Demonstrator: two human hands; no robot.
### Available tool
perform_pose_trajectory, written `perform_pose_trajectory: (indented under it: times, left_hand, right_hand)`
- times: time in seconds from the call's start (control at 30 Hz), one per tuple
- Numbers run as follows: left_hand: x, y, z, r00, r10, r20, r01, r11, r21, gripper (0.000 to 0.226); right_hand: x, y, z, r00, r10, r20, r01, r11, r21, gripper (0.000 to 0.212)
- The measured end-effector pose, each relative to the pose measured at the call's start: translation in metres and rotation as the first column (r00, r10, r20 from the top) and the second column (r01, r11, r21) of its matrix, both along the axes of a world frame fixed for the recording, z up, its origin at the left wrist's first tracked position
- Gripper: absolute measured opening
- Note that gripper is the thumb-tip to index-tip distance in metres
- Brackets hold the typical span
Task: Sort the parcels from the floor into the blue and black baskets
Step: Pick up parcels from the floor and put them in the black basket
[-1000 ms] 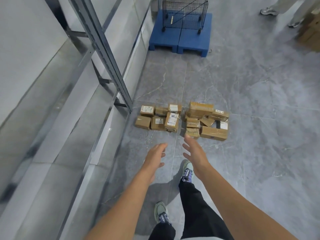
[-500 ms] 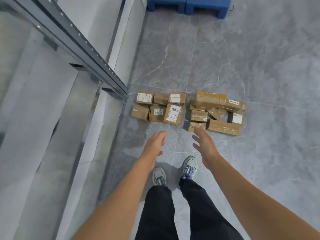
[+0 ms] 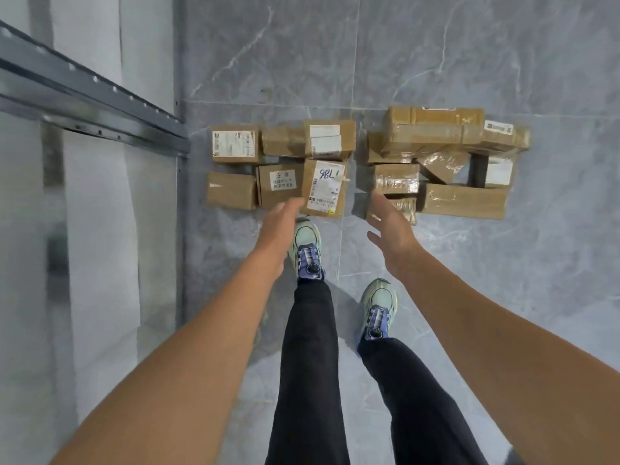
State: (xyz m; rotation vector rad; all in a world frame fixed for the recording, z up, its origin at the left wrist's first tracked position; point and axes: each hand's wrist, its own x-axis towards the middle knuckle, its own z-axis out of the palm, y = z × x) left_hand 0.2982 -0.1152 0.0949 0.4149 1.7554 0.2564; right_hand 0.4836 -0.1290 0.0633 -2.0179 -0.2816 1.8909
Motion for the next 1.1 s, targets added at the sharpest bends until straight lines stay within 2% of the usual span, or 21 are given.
perform_pose_trajectory:
  times: [0.2,0.3,0.43,0.53,0.63,0.8,0.97,1.03,1.1]
  left_hand:
    - [-0.008,0.04,-0.109,0.986,-0.16,0.049,0.161,0.987,-0.02,0.021]
    - [-0.013,0.055,-0.15,0.989,-0.134,0.07,0.136,0.99,-0.028,0.028]
    - [-0.012,0.069,-0.18,0.988,-0.109,0.109,0.114,0.992,-0.044,0.023]
    - [-0.009,0.072,-0.19,0.983,-0.081,0.166,0.092,0.994,-0.059,0.033]
    - [-0.008,0.073,-0.191,0.974,-0.083,0.21,0.097,0.993,-0.06,0.035]
    - [-0.017,0.066,-0.176,0.973,-0.071,0.221,0.081,0.996,-0.036,0.037]
    - [-0.026,0.049,-0.132,0.972,-0.029,0.233,0.032,0.999,-0.011,0.033]
    - [-0.029,0.042,-0.107,0.973,-0.007,0.231,0.004,1.0,0.012,0.038]
    - [-0.03,0.036,-0.078,0.976,0.036,0.215,-0.04,0.999,0.017,0.053]
  right_hand:
    - [-0.02,0.025,-0.103,0.996,-0.075,0.043,0.079,0.992,-0.098,0.07]
    - [-0.029,0.034,-0.141,0.996,-0.087,0.037,0.091,0.989,-0.121,0.074]
    - [-0.042,0.044,-0.176,0.988,-0.147,0.054,0.152,0.983,-0.1,0.074]
    - [-0.047,0.048,-0.187,0.988,-0.15,0.035,0.152,0.984,-0.089,0.063]
    - [-0.051,0.051,-0.185,0.989,-0.149,0.015,0.15,0.985,-0.086,0.049]
    - [-0.054,0.049,-0.164,0.993,-0.119,0.007,0.119,0.99,-0.072,0.043]
    - [-0.057,0.043,-0.117,0.997,-0.071,0.014,0.071,0.996,-0.048,0.041]
    - [-0.058,0.045,-0.088,1.0,-0.027,0.008,0.028,0.999,-0.023,0.041]
    - [-0.056,0.047,-0.056,1.0,0.027,-0.008,-0.027,0.999,0.017,0.041]
